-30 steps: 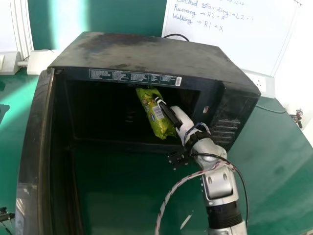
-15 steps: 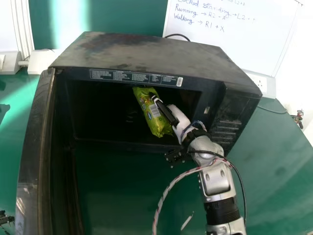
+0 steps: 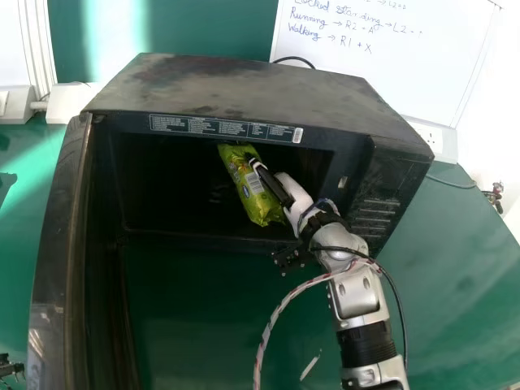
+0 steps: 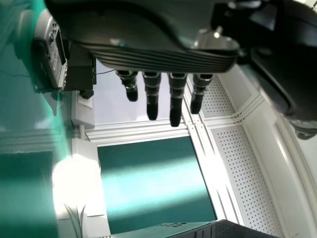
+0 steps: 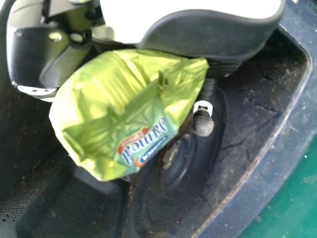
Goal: Put biscuit inside oven
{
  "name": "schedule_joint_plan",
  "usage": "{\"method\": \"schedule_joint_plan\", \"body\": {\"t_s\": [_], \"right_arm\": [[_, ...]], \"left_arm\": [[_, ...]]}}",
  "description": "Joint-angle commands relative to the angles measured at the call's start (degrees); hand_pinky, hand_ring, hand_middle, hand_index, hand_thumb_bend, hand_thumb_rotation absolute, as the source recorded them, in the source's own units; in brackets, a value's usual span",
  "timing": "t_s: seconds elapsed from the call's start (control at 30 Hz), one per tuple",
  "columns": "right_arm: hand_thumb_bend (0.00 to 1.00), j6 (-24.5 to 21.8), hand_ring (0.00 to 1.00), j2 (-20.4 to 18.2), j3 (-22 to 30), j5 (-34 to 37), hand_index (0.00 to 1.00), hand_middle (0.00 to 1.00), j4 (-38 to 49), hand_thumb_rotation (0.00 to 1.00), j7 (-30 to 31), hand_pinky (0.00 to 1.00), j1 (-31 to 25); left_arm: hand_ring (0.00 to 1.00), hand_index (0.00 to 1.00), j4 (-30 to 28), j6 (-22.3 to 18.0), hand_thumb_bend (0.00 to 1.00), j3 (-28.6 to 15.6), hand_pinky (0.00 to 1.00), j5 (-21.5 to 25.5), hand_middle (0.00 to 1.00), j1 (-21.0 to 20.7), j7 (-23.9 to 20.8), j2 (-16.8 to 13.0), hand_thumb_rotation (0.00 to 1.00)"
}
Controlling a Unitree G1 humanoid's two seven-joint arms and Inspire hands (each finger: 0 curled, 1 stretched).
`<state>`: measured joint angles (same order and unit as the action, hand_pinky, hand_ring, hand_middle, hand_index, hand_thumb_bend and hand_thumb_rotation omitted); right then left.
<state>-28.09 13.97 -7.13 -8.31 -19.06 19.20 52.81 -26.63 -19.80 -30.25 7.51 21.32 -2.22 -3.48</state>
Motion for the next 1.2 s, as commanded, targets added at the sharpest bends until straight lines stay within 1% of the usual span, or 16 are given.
{"method": "schedule_joint_plan", "body": {"t_s": [0.0, 0.13, 0.3, 0.4, 0.63, 0.87, 1.17], "right_arm": [[0.51, 1.2, 0.13, -0.1, 0.1, 0.4, 0.47, 0.21, -0.7, 0.14, 0.2, 0.07, 1.4], [0.51, 2.7, 0.14, -0.2, 0.3, 0.6, 0.47, 0.21, -3.3, 0.13, 0.2, 0.08, 2.0], [0.51, 3.1, 0.14, -0.2, -0.6, -0.6, 0.47, 0.21, -6.4, 0.14, -0.4, 0.08, 3.8], [0.51, 4.9, 0.14, -0.1, -0.9, -1.1, 0.47, 0.22, -8.5, 0.14, -0.4, 0.08, 4.8], [0.51, 6.5, 0.15, -0.6, -1.1, -1.6, 0.47, 0.22, -12.3, 0.14, -0.9, 0.08, 6.6], [0.51, 8.2, 0.14, -1.1, -1.4, -2.2, 0.47, 0.22, -16.0, 0.14, -1.9, 0.08, 8.2], [0.51, 9.9, 0.14, -2.1, -0.9, -2.0, 0.47, 0.21, -25.5, 0.13, -2.7, 0.09, 13.5]], "left_arm": [[0.93, 0.98, -0.9, 0.1, 0.93, -0.1, 0.98, 0.3, 0.91, 0.9, 0.0, 0.0, 1.00], [0.92, 0.97, -1.6, 0.0, 0.93, 0.2, 0.97, 0.1, 0.90, 1.4, -0.2, 0.6, 1.00], [0.92, 0.97, -1.9, -0.1, 0.93, -0.1, 0.97, 0.5, 0.90, 2.0, 0.1, 0.7, 1.00], [0.93, 0.98, -2.2, -0.2, 0.93, -0.1, 0.97, 0.7, 0.91, 2.5, 0.4, 0.6, 1.00], [0.93, 0.98, -2.5, -0.4, 0.94, -0.3, 0.98, 1.2, 0.91, 3.3, 1.0, 0.5, 1.00], [0.92, 0.97, -3.0, -0.2, 0.93, -0.1, 0.97, 1.1, 0.91, 3.5, 0.7, 1.1, 1.00], [0.91, 0.97, -3.3, -0.2, 0.93, 0.0, 0.97, 0.6, 0.90, 3.5, 0.5, 1.4, 1.00]]}}
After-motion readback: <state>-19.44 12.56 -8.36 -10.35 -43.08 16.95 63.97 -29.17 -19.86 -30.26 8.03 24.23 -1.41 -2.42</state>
